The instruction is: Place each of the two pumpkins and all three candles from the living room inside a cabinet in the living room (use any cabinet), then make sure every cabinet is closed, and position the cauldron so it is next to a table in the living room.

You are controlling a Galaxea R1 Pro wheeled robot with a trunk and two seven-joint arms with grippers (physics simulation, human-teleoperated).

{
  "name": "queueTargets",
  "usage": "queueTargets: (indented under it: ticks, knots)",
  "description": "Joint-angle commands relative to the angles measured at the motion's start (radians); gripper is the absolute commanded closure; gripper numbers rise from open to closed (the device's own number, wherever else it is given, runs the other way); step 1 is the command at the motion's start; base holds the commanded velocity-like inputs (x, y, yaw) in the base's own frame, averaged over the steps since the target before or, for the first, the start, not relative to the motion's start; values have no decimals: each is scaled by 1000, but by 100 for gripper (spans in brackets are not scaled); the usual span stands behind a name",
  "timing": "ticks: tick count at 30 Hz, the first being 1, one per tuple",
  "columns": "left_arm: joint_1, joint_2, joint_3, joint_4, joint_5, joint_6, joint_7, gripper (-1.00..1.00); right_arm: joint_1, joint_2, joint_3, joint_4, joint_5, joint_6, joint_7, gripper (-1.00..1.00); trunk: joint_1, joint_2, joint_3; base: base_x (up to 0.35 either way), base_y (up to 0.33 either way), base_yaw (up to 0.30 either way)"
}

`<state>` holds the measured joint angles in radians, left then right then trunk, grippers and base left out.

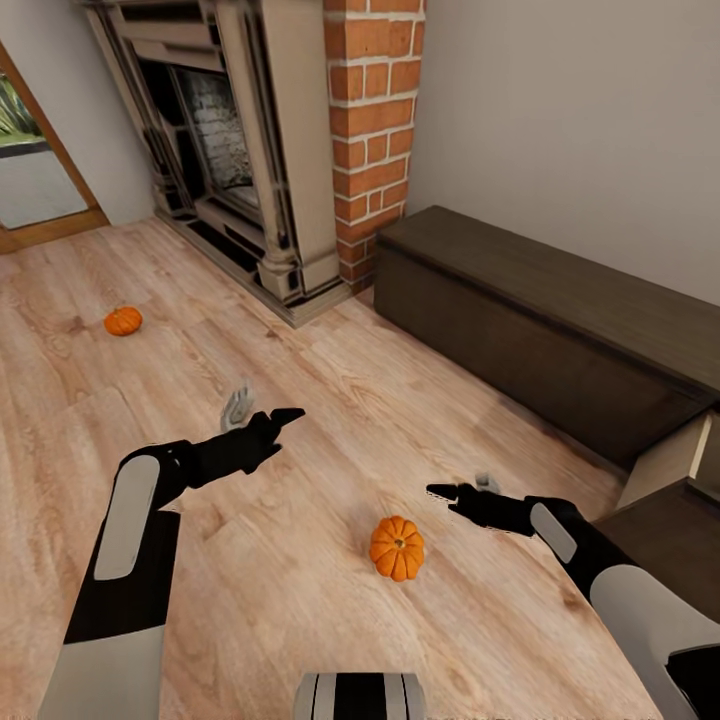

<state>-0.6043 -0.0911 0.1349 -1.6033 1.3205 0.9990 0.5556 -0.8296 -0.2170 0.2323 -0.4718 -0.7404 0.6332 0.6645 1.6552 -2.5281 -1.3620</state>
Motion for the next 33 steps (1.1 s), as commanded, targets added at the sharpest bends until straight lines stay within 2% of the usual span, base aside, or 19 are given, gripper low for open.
queueTargets:
  ticks: [1,2,6,9,16,19,23,33]
  knots:
    - [1,0,2,-1,16,4,10,-100,1,-1,6,-7,-5,-16,10,-100,0,-1,-5,0,0,0]
    - [3,2,2,-2,23,4,10,-100,2,-2,7,-16,-4,-45,47,-100,1,-1,-9,0,0,0]
    - [6,4,1,-2,31,4,10,-100,4,-2,8,-22,1,-82,150,-100,2,-2,-24,0,0,0]
    - [8,5,-1,-3,35,4,10,-100,4,-2,8,-21,2,-105,189,-100,4,-2,-36,0,0,0]
    - [10,6,1,-4,36,4,10,-100,4,0,9,-3,11,-150,200,-100,7,-4,-63,0,0,0]
    - [18,6,2,-4,37,4,9,-100,3,0,8,17,50,-155,196,-100,8,-5,-74,0,0,0]
    - [22,6,2,-4,37,4,9,-100,3,0,6,25,76,-158,196,-100,10,-6,-90,0,0,0]
    - [23,10,2,-4,37,4,9,-100,3,-1,4,20,81,-165,198,-100,15,-8,-128,0,0,0]
